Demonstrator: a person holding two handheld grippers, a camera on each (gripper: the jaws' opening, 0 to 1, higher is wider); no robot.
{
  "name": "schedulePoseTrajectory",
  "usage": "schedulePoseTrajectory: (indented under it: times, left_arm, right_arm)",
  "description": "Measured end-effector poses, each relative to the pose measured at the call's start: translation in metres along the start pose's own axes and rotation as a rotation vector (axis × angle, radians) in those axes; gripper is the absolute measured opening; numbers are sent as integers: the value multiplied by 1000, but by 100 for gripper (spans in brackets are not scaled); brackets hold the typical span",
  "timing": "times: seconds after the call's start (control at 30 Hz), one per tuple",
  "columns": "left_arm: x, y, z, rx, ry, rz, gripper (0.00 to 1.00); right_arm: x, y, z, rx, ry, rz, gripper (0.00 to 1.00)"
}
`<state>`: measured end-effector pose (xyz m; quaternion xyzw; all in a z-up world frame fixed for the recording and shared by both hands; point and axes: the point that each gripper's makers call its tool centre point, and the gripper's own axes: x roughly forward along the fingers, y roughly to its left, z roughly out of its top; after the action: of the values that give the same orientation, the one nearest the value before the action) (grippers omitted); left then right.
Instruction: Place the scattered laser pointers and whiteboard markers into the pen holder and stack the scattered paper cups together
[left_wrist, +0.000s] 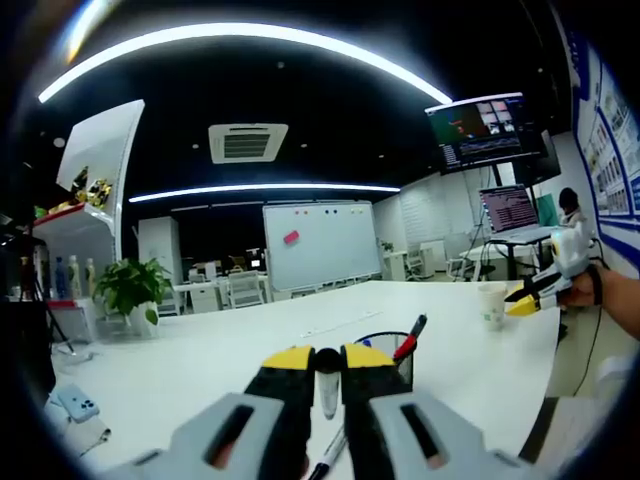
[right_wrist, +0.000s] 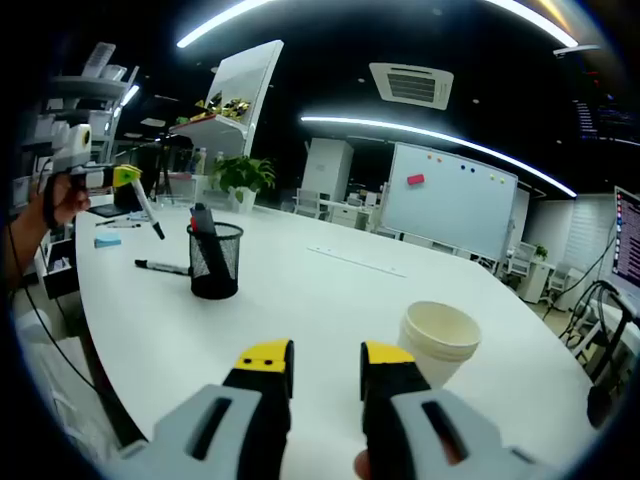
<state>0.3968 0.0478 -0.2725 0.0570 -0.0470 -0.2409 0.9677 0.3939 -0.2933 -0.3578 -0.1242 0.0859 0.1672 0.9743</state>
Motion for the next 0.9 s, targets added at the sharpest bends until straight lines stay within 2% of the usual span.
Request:
schedulePoseTrajectory:
  times: [0.5, 0.9]
  left_arm:
    - [4, 2, 1, -5, -2, -3, 11]
    - [8, 1, 8, -20, -15, -17, 11]
  right_arm:
    - [-1, 3, -1, -7, 2, 2, 27]
    - [-3, 4, 1, -8, -9, 3, 27]
